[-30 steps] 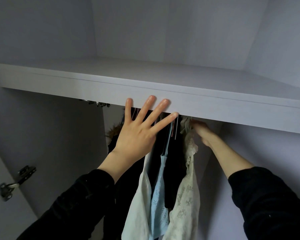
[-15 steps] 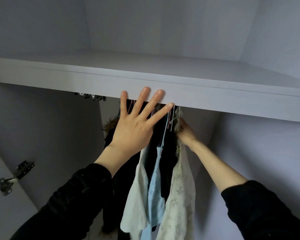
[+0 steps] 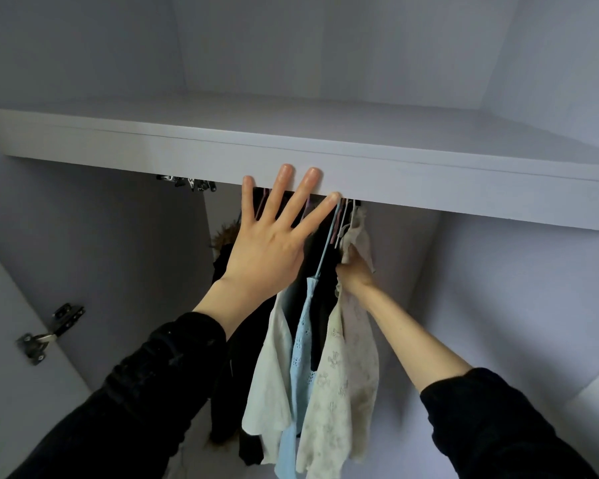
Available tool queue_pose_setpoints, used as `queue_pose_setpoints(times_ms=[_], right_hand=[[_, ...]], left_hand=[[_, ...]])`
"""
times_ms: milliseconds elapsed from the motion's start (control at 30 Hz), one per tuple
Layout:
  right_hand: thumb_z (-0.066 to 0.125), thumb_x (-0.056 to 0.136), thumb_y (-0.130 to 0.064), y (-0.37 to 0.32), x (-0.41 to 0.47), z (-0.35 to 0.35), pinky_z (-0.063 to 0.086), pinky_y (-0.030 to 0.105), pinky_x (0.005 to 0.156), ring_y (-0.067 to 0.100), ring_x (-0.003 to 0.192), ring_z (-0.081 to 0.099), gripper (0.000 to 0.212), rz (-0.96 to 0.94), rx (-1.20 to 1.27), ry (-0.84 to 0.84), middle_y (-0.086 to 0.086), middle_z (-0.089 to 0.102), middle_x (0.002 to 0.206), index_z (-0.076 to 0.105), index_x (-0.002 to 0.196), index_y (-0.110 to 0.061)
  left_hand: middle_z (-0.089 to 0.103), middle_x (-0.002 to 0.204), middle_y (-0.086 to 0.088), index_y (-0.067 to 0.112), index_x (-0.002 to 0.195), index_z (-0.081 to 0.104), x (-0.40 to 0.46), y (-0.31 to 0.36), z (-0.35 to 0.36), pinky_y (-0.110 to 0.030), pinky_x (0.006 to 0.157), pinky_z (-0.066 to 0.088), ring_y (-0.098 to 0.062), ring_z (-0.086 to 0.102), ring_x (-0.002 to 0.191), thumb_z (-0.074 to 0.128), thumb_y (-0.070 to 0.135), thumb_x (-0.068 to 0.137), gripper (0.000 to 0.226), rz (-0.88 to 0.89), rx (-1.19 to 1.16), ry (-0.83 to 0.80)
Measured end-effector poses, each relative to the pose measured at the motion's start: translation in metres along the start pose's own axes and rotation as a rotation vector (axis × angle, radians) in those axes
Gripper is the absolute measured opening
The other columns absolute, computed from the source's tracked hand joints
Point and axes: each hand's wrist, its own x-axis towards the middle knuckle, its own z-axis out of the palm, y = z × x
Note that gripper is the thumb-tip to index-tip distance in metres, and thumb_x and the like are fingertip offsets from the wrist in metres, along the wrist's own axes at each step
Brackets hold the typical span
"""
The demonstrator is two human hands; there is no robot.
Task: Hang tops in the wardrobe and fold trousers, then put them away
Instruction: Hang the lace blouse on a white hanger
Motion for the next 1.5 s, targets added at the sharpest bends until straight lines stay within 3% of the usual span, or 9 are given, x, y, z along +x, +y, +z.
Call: queue_pose_setpoints(times_ms=[233,333,433,567,700,900,1000,1200,1500], right_hand=[[0.032,0.102,-0.028,-0.016,-0.039,-0.007,0.024,0.032,0.11,0.027,0.141,0.027,0.054,-0.07,-0.192,-0.087,0.01,0.021,0.156,0.016,0.15,-0.01],[0.041,0.099,-0.021,-0.023,-0.086,0.003,0.022,0.038,0.114,0.026,0.142,0.022,0.051,-0.361,-0.272,0.075,0.013,0.02,0.155,0.029,0.146,-0.006],[0.046,0.097,-0.016,-0.034,-0.128,0.023,0.021,0.037,0.115,0.022,0.141,0.025,0.048,-0.578,-0.254,0.01,0.01,0.03,0.152,0.036,0.143,-0.008],[0.046,0.098,-0.02,-0.035,-0.191,0.067,0.037,0.019,0.093,0.01,0.117,0.05,0.047,-0.525,-0.068,-0.263,-0.003,0.053,0.13,0.034,0.144,-0.016],[0.045,0.098,-0.023,-0.012,-0.267,0.129,0.041,0.024,0.088,0.017,0.104,0.057,0.044,-0.437,-0.213,-0.654,-0.012,0.055,0.101,0.038,0.141,-0.017],[0.05,0.096,-0.024,-0.006,-0.399,0.208,0.035,0.015,0.083,0.018,0.109,0.059,0.035,-0.522,-0.375,-1.045,0.003,0.067,0.113,0.052,0.13,-0.018],[0.049,0.095,-0.026,-0.021,-0.497,0.257,0.042,0.025,0.096,0.019,0.107,0.061,0.034,-0.585,-0.458,-1.281,0.005,0.067,0.113,0.053,0.128,-0.019],[0.048,0.096,-0.028,-0.054,-0.64,0.342,0.041,0.024,0.087,0.015,0.096,0.059,0.04,-0.764,-0.491,-1.542,-0.004,0.059,0.102,0.044,0.136,-0.021],[0.046,0.096,-0.031,-0.139,-0.775,0.478,0.046,0.026,0.083,0.015,0.097,0.062,0.035,-1.022,-0.539,-1.807,0.0,0.063,0.116,0.05,0.13,-0.022]], left_hand=[[0.017,0.157,-0.01,0.023,0.149,0.018,-0.003,0.005,-0.017,-0.063,0.11,0.008,-0.036,0.01,0.144,0.062,0.009,0.08,0.083,-0.028,-0.072,-0.136],[0.014,0.157,-0.012,0.02,0.15,0.017,-0.031,0.006,-0.026,-0.054,0.115,0.01,-0.033,0.009,0.145,0.054,0.002,0.081,0.081,-0.14,-0.235,-0.208],[0.019,0.156,-0.01,0.02,0.15,0.019,-0.083,0.002,-0.04,-0.046,0.117,0.013,-0.028,0.014,0.145,0.049,0.004,0.088,0.071,-0.331,-0.345,-0.359],[0.056,0.13,-0.007,0.014,0.141,0.04,-0.183,-0.003,-0.08,-0.038,0.097,0.039,-0.026,0.051,0.119,0.046,0.011,0.095,0.047,-0.622,-0.45,-0.468],[0.059,0.124,-0.001,0.02,0.137,0.046,-0.298,0.005,-0.142,-0.033,0.085,0.042,-0.024,0.055,0.112,0.041,0.019,0.097,0.04,-0.88,-0.409,-0.595],[0.055,0.131,0.003,0.024,0.135,0.046,-0.433,0.017,-0.257,-0.036,0.092,0.045,-0.021,0.052,0.118,0.039,0.025,0.099,0.037,-1.222,-0.348,-0.719],[0.056,0.13,0.003,0.023,0.134,0.047,-0.516,0.029,-0.346,-0.036,0.093,0.044,-0.019,0.052,0.119,0.04,0.025,0.098,0.036,-1.439,-0.255,-0.697],[0.059,0.126,-0.004,0.015,0.133,0.05,-0.615,0.035,-0.475,-0.031,0.097,0.041,-0.019,0.055,0.117,0.045,0.018,0.097,0.036,-1.788,-0.12,-0.589],[0.057,0.13,-0.002,0.015,0.133,0.05,-0.714,-0.025,-0.595,-0.027,0.098,0.039,-0.016,0.053,0.119,0.044,0.019,0.098,0.036,-2.074,0.161,-0.43]])
